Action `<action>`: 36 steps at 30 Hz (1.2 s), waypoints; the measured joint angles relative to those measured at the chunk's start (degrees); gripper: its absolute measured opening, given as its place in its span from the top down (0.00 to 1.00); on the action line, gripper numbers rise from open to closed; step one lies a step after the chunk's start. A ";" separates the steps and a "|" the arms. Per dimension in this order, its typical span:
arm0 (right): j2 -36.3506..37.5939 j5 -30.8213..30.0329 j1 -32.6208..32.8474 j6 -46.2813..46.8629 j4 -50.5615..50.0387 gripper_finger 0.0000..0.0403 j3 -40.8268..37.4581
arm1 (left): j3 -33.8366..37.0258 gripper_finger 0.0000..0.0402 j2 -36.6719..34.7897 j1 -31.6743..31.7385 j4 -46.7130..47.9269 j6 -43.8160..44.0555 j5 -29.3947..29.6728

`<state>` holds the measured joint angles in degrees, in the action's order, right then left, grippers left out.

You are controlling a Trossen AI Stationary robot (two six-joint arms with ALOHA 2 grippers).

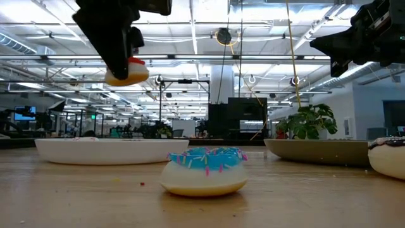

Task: Pick & Place donuts
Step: Put the small orange donut on the white plate

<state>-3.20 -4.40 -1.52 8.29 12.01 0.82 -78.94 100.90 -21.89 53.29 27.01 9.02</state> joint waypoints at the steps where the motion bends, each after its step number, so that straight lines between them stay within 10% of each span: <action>1: 0.00 0.00 0.00 0.00 0.00 1.00 0.01 | 0.00 0.74 0.00 0.17 -0.03 0.12 0.00; 36: 0.00 -0.04 0.00 -0.15 0.20 1.00 0.01 | 12.68 0.74 0.07 0.35 -13.67 6.18 -0.91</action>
<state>-3.20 -4.45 -1.52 8.14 12.21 0.83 -66.26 100.97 -21.54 39.61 33.19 8.10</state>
